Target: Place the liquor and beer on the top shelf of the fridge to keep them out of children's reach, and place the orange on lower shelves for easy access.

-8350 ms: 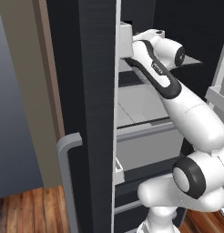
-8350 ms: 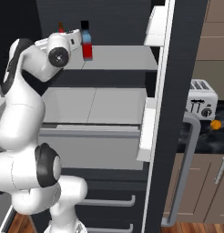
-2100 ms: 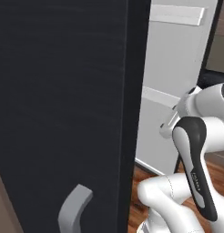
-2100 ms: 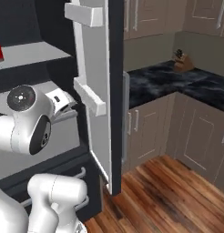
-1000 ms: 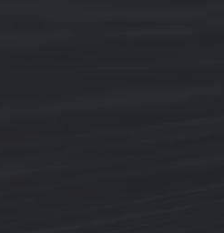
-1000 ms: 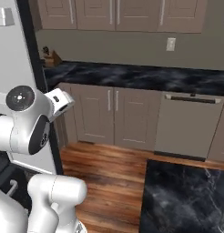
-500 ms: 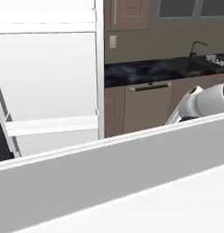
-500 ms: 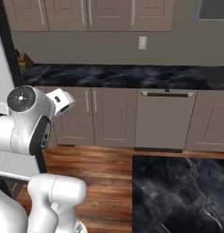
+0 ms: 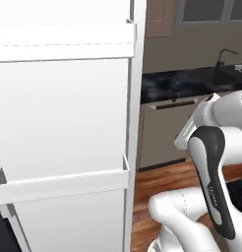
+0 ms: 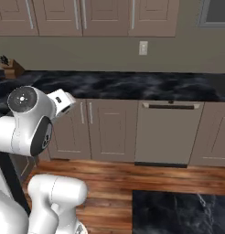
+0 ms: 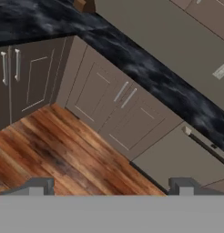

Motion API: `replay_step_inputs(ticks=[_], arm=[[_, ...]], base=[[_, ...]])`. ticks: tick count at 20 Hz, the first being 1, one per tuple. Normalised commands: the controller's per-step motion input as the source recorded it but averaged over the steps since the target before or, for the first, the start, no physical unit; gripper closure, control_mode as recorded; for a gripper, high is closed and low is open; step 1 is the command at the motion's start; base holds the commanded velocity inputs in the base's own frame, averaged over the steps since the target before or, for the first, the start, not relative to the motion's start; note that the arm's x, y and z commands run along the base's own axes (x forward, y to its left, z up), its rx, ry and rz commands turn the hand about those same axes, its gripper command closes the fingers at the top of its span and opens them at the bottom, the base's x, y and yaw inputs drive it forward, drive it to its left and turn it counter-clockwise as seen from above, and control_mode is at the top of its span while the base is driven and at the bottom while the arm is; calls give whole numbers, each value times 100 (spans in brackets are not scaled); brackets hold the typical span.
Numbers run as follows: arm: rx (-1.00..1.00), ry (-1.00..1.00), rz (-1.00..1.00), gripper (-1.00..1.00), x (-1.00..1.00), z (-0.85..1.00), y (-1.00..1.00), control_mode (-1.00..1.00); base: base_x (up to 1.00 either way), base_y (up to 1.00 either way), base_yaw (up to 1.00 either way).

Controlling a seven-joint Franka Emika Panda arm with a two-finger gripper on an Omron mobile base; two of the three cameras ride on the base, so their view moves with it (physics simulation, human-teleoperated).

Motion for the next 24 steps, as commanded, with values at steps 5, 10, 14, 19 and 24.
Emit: replay_step_inputs(ticks=[5, 10, 14, 19, 24], arm=[[0, 0, 0, -100, 0, 0, 0, 100], [0, 0, 0, -100, 0, 0, 0, 100], [0, 0, 0, -100, 0, 0, 0, 100], [0, 0, 0, -100, 0, 0, 0, 100], [0, 0, 0, -100, 0, 0, 0, 100]], base=[[94, -8, 2], [79, -8, 23], [43, -1, 48], [29, 0, 69], [48, -5, 78]])
